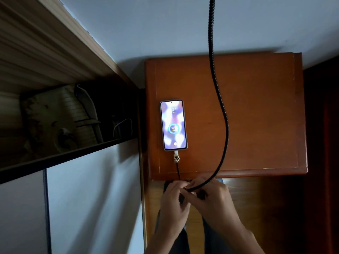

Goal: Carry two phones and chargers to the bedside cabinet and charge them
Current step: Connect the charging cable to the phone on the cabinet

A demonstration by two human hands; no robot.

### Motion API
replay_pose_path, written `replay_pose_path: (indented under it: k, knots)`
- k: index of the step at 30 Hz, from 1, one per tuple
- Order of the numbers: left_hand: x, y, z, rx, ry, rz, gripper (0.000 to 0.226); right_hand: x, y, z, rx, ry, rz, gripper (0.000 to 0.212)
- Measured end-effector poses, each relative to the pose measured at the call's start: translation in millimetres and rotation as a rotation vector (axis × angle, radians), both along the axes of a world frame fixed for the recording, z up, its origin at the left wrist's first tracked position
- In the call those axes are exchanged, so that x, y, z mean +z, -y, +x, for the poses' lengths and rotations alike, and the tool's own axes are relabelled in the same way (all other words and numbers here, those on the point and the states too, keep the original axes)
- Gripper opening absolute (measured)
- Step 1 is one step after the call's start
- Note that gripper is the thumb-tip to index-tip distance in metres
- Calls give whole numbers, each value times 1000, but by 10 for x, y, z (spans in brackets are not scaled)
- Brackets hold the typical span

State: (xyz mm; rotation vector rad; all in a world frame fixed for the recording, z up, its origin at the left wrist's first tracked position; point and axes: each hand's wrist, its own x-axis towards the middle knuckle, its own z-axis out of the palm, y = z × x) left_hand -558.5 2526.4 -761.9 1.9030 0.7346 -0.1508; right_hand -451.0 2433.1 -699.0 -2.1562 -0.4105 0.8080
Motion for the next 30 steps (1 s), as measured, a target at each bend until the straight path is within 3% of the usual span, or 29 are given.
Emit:
replay_pose_path:
  k: [5,9,13,17,21,25,30]
  knots:
    - [203,77,-23,130,91,-237,11,41,-55,-1,-1,-26,-29,20]
    - [336,121,-91,321,-9,-643,24,-11,-64,62,67,-64,-17,17]
    - [359,49,-243,480,-63,-802,19,-75,-83,90,175,-193,19,32]
    - [255,-84,-484,722,-137,-760,9,-119,-203,64,189,-227,48,33]
    - [196,-337,-558,806,-76,-583,6,-273,-329,74,171,-180,8,28]
    - [158,-605,-439,861,-22,-430,6,-492,-471,76,262,51,-141,39]
    - [218,-733,-238,786,-14,-391,10,-680,-725,120,513,281,-321,52]
